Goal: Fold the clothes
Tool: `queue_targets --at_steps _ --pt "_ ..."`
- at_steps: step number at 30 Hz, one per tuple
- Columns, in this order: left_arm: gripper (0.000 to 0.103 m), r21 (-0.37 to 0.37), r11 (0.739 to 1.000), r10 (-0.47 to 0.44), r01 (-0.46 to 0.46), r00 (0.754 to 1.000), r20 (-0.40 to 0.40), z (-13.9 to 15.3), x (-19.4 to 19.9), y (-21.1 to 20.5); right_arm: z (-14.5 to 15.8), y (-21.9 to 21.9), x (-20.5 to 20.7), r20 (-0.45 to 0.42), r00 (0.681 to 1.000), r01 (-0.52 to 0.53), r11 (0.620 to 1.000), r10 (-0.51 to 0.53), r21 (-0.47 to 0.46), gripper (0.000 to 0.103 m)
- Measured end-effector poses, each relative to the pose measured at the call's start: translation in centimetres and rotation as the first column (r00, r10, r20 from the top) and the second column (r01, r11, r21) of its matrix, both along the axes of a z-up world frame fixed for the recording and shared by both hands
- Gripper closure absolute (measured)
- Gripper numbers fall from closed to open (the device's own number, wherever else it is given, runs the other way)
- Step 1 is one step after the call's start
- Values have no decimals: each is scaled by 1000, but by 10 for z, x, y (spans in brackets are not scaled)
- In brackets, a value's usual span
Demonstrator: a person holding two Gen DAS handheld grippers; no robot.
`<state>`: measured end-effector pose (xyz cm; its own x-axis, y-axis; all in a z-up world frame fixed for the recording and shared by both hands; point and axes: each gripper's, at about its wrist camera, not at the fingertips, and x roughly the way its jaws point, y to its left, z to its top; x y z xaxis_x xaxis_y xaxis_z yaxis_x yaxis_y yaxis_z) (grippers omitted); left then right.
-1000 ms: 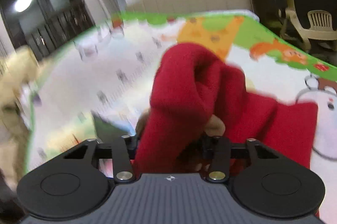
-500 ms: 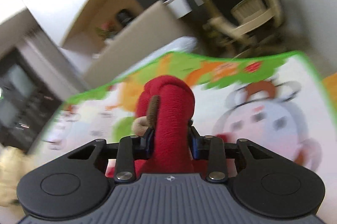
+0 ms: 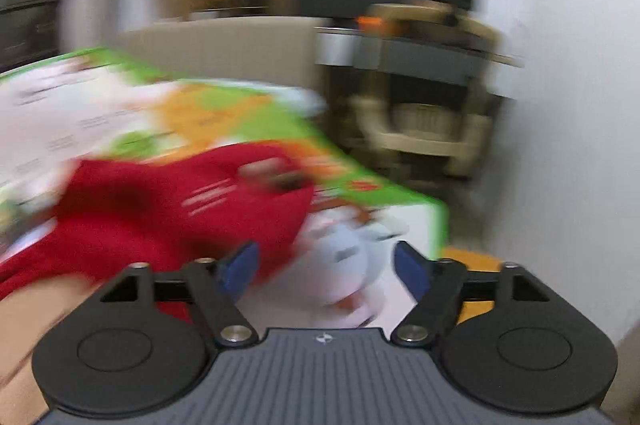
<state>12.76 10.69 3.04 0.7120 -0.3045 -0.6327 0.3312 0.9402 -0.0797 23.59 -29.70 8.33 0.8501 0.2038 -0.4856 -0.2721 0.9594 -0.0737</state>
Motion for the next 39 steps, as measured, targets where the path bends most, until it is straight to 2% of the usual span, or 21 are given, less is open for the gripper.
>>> queue_targets --at_steps 2,4,9,12,14,15,18,20,21,24,26,28,31,35,37,39 --pt "0 36 999 -16 16 1000 -13 -7 -5 -6 -9 19 -50 -53 988 -144 989 142 -31 16" --pt "0 63 998 -16 18 999 -38 -16 -8 -11 -25 38 -96 -115 959 -268 962 261 -51 16" --pt "0 127 992 -10 14 999 -30 -21 -16 -16 -73 65 -140 -127 954 -293 928 270 -231 16" --pt "0 141 990 -18 24 999 -44 -22 -22 -11 -96 69 -147 -111 970 -244 898 218 -366 16" --pt "0 148 988 -29 37 998 -56 -24 -29 -8 -95 65 -150 -81 976 -219 898 204 -381 16" --pt "0 157 988 -8 15 999 -48 -25 -32 -5 -94 63 -150 -56 980 -195 900 188 -390 16" --pt "0 165 977 137 -135 991 -1 -25 -30 5 -87 54 -141 69 994 -47 927 79 -373 16" --pt "0 173 950 256 -259 966 38 -22 -24 17 -79 46 -137 134 991 40 948 3 -317 16" --pt "0 179 941 281 -286 958 53 -21 -22 21 -79 44 -137 146 989 50 949 -5 -311 14" --pt "0 225 944 239 -239 971 30 -26 -22 17 -95 53 -139 128 991 27 932 21 -362 13" --pt "0 261 937 221 -232 973 71 -27 -27 10 -112 62 -142 99 994 -5 920 48 -392 13" --pt "0 291 927 221 -237 971 86 -24 -24 9 -121 64 -139 104 994 9 919 36 -395 14" --pt "0 316 906 247 -282 958 144 -6 -28 12 -102 47 -137 182 983 76 929 -9 -362 19" --pt "0 335 907 170 -256 949 265 40 -68 -3 -60 29 -171 300 954 109 928 4 -357 19" --pt "0 377 895 115 -240 939 324 58 -98 -17 -44 23 -196 306 951 81 931 35 -357 19" --pt "0 401 891 70 -212 937 342 67 -120 -25 -37 17 -215 274 959 32 936 69 -350 19"
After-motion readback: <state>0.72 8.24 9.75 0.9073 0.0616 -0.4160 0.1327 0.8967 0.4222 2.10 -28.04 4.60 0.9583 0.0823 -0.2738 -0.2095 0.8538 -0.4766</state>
